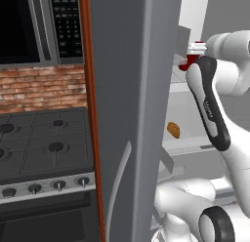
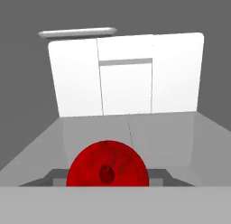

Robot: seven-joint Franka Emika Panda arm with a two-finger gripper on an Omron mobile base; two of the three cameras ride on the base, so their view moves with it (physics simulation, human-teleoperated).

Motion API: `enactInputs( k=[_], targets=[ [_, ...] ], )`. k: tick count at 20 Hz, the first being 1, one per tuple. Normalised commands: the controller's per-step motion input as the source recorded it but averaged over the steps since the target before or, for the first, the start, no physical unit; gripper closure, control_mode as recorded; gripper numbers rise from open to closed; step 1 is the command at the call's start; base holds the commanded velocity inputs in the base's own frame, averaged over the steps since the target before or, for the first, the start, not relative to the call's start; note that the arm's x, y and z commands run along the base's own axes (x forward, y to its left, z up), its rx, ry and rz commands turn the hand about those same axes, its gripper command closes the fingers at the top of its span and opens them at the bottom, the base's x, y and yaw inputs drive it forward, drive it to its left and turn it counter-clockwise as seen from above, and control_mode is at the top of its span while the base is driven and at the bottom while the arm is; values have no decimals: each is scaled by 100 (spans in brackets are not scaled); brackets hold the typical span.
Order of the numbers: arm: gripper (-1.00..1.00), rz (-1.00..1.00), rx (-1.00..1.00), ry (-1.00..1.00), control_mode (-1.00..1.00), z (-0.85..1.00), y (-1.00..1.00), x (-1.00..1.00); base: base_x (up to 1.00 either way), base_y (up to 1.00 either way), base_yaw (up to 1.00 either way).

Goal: Place the mayonnaise and ketchup from the counter to the top shelf of the fridge. If the existing items in the fridge are on the top shelf, move them to other shelves.

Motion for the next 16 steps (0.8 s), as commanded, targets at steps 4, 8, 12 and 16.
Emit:
enactInputs(
  k=[4, 8, 12, 16],
  targets=[
    [100, 0, -13, 15, -100, -24, 1, 99, 0, 0, 0],
    [100, 0, -11, 16, -100, -37, 0, 78, 0, 0, 0],
    [100, 0, -9, 16, -100, -45, 0, 61, 0, 0, 0],
    [100, 0, -1, 12, -100, -44, 0, 50, 0, 0, 0]
  ],
)
